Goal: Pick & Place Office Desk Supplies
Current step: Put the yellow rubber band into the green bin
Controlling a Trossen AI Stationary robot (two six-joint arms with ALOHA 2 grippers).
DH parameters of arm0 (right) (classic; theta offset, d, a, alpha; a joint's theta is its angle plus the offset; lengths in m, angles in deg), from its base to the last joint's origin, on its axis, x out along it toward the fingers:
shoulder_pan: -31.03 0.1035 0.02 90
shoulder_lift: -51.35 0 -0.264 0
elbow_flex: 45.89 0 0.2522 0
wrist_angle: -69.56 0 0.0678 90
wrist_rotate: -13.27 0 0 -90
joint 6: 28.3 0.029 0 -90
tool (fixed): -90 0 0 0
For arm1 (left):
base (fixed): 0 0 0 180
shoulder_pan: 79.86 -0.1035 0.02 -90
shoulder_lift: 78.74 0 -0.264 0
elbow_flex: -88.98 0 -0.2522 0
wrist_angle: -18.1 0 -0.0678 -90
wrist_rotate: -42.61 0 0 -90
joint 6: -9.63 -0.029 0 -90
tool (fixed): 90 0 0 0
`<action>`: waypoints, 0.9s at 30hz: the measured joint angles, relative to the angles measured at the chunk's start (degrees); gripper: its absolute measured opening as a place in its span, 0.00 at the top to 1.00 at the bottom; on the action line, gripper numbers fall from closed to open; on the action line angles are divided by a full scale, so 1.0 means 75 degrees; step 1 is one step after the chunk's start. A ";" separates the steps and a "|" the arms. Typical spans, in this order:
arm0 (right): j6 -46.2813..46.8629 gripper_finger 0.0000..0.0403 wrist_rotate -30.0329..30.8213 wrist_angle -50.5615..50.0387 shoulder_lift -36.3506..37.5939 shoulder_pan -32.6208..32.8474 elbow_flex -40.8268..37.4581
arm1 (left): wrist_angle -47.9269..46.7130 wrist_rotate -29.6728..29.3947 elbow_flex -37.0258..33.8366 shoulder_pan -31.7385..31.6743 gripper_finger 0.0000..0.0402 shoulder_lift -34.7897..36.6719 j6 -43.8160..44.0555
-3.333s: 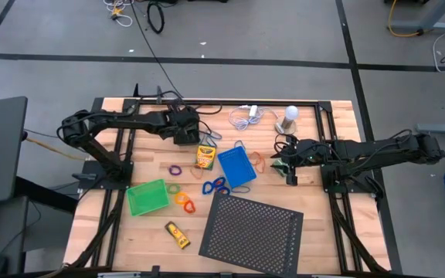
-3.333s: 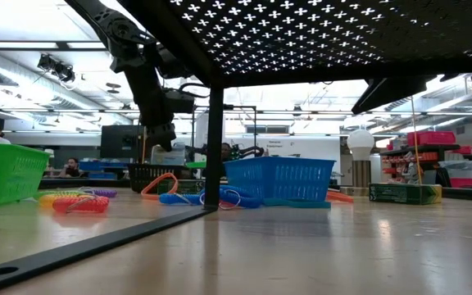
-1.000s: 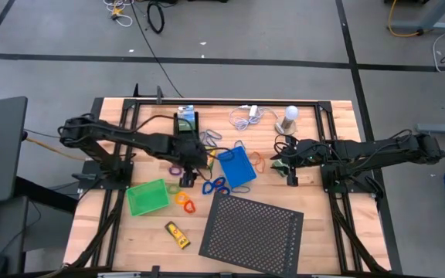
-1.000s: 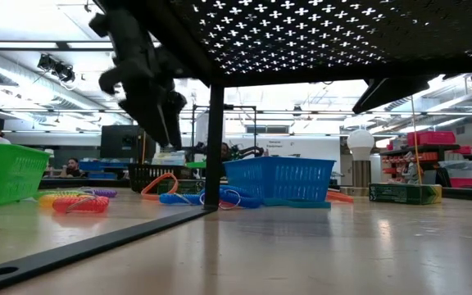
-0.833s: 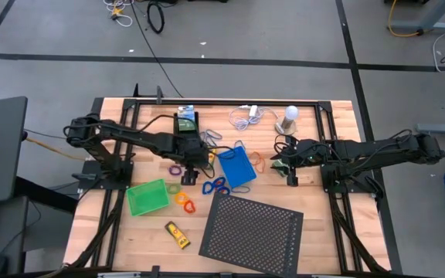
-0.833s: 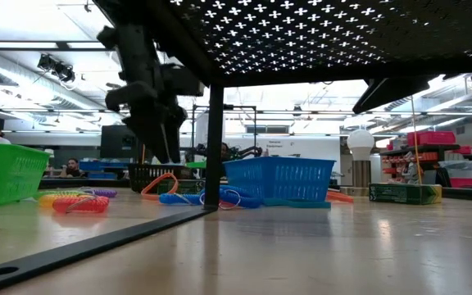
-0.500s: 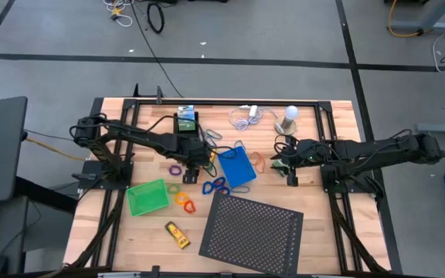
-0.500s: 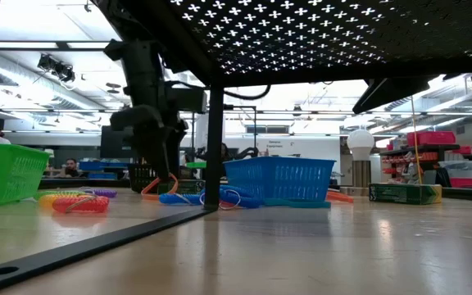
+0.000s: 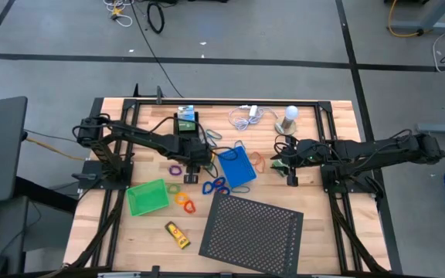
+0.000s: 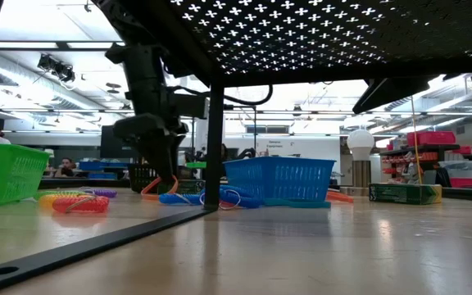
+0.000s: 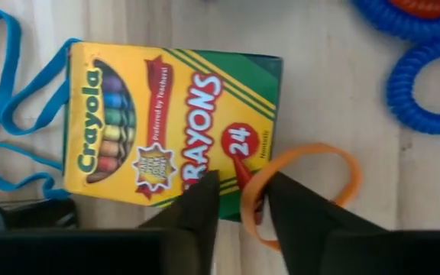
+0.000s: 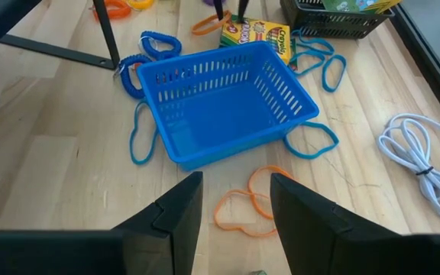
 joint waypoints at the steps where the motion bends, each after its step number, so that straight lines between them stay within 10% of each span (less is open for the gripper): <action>1: 0.0000 0.59 0.0000 0.0000 0.0000 0.0000 0.0000 | -0.0027 0.0014 0.0000 0.0021 0.81 0.0000 -0.0008; 6: 0.0003 0.59 0.0000 0.0000 0.0001 0.0000 0.0000 | -0.0108 0.0071 -0.0003 0.0130 0.98 0.0033 -0.0061; 27: -0.0050 0.59 -0.0004 0.0006 0.0000 0.0000 0.0000 | -0.2025 -0.0271 -0.0017 0.0989 0.99 0.1567 0.1443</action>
